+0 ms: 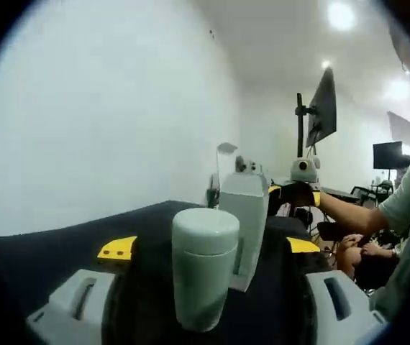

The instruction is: Assemble the cup parts correctly, then place the assembled cup into the box.

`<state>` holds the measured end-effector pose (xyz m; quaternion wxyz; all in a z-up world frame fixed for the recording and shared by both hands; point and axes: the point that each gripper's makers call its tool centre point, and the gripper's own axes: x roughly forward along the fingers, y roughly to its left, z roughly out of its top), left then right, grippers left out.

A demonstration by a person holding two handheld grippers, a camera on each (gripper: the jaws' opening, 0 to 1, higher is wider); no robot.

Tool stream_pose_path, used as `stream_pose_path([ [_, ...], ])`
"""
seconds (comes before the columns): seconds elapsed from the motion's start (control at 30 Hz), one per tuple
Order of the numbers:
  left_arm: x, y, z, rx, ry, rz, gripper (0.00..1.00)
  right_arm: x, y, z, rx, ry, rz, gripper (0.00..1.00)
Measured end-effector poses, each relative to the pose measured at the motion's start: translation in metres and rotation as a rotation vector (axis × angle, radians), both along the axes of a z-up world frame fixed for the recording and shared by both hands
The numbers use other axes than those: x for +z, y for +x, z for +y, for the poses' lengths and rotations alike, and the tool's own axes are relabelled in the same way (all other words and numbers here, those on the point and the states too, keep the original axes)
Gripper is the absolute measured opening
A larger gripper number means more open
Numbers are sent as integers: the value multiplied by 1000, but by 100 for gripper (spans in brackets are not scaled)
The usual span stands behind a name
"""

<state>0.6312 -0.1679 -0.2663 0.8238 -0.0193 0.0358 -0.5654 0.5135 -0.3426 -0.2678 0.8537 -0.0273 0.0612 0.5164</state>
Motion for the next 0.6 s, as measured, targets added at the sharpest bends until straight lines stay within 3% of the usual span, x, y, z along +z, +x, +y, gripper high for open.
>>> stream_pose_path([
  [0.23,-7,17,-14,-37,-11,-7,70,-29,-7,-6,-55,-4,58,61],
  [0.33,-11,25,-16,-35,-2,-20,61,-34,-6,-8,-69,4,77,60],
  [0.47,-12,27,-16,-50,-14,-14,41,-40,0,-8,-82,12,94,58],
  [0.5,-6,30,-15,-11,-28,-33,41,-42,2,-7,-85,12,96,58],
  [0.53,-9,21,-15,-54,-5,-34,41,-44,5,-6,-90,11,98,58],
  [0.6,-8,19,-13,-49,2,-42,40,-50,13,-5,-105,0,102,58],
])
